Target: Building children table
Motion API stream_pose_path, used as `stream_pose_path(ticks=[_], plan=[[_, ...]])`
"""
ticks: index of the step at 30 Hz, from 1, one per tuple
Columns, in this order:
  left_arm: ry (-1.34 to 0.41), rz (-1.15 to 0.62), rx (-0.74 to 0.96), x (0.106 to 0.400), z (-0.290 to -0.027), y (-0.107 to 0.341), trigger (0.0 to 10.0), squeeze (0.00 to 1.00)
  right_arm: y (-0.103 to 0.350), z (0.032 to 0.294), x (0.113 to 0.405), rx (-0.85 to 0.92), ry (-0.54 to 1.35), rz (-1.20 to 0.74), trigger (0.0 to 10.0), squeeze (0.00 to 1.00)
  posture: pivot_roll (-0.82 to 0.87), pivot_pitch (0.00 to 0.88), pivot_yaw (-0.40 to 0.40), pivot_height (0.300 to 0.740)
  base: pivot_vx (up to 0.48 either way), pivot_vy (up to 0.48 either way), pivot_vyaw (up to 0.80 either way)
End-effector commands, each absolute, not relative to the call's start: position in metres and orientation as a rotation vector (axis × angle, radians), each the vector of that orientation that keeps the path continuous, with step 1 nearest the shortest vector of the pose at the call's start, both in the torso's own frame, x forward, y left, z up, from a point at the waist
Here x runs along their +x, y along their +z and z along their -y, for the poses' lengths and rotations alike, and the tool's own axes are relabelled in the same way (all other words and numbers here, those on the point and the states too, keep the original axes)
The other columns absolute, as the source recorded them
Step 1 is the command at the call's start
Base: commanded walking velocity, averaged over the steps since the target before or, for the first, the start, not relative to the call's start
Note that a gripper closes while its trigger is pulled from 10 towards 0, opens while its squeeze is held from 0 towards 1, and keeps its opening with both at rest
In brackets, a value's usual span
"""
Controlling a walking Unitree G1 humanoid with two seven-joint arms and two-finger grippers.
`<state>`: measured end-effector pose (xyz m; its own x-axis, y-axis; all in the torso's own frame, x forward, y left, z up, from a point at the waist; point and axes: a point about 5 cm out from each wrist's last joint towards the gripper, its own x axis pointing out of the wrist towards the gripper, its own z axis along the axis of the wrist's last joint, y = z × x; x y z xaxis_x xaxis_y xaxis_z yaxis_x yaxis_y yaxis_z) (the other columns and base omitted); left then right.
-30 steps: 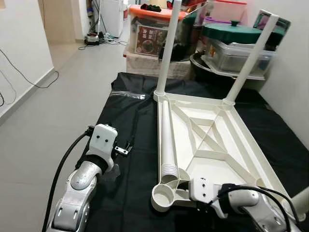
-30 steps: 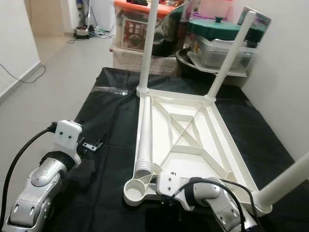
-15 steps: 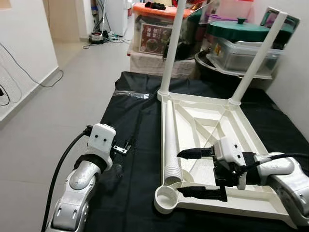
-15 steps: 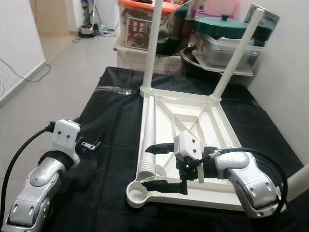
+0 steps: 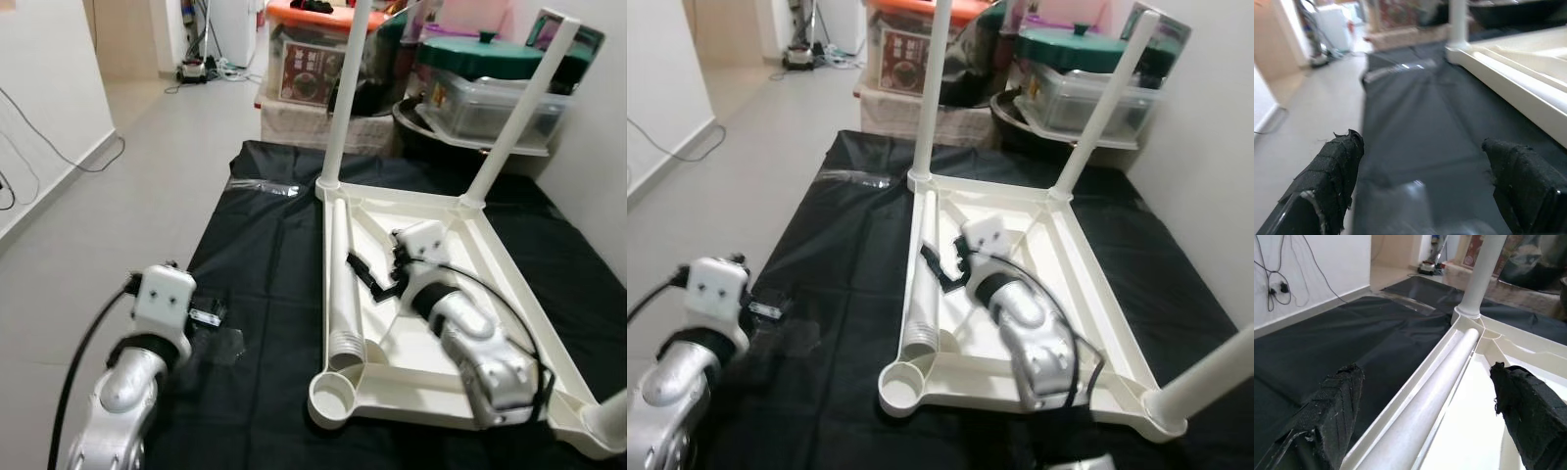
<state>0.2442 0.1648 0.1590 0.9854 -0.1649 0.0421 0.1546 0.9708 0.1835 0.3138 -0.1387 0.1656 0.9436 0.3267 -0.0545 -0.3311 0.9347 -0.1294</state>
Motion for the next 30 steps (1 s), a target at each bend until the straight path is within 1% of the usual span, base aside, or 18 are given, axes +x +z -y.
stream_pose_path(ticks=[1,3,6,11,17,23,26,28,29,30], plan=[[-0.184,0.044,0.167,0.241,-0.157,0.157,10.0,0.0,0.166,0.141,0.315,-0.148,0.275,-0.027,10.0,0.0,0.09,0.0,-0.134,0.74,0.0,0.0,0.0],[-0.189,0.035,0.16,0.241,-0.155,0.156,10.0,0.0,0.165,0.139,0.316,-0.142,0.261,-0.025,10.0,0.0,0.09,0.0,-0.134,0.74,0.0,0.0,0.0],[-0.214,0.044,0.165,0.242,-0.15,0.156,10.0,0.0,0.169,0.134,0.321,-0.137,0.227,-0.002,10.0,0.0,0.09,0.0,-0.131,0.74,0.0,0.464,0.0],[-0.206,0.043,0.171,0.243,-0.153,0.156,10.0,0.0,0.173,0.132,0.323,-0.155,0.193,0.028,10.0,0.0,0.09,0.0,-0.126,0.74,0.0,0.465,0.0],[-0.197,0.052,0.179,0.243,-0.153,0.158,10.0,0.0,0.176,0.131,0.322,-0.15,0.152,0.052,10.0,0.0,0.08,0.0,-0.121,0.74,0.0,0.0,0.0],[-0.205,0.051,0.186,0.243,-0.15,0.157,10.0,0.0,0.175,0.133,0.319,-0.195,0.14,0.071,10.0,0.0,0.08,0.0,-0.12,0.74,0.0,0.0,0.0],[-0.208,0.052,0.196,0.244,-0.149,0.156,10.0,0.0,0.174,0.138,0.315,-0.271,0.245,0.08,10.0,0.0,0.08,0.0,-0.119,0.74,0.0,0.0,0.0],[-0.208,0.052,0.197,0.244,-0.149,0.156,10.0,0.0,0.174,0.139,0.314,-0.295,0.279,0.079,10.0,0.0,0.07,0.0,-0.115,0.74,0.0,0.0,0.0],[-0.209,0.052,0.198,0.245,-0.149,0.155,10.0,0.0,0.172,0.143,0.307,-0.338,0.416,0.055,10.0,0.0,0.06,0.0,-0.109,0.74,0.0,0.0,0.0],[-0.211,0.052,0.199,0.245,-0.149,0.155,10.0,0.0,0.171,0.147,0.3,-0.372,0.515,0.039,10.0,0.0,0.06,0.0,-0.109,0.74,0.0,0.0,0.0]])
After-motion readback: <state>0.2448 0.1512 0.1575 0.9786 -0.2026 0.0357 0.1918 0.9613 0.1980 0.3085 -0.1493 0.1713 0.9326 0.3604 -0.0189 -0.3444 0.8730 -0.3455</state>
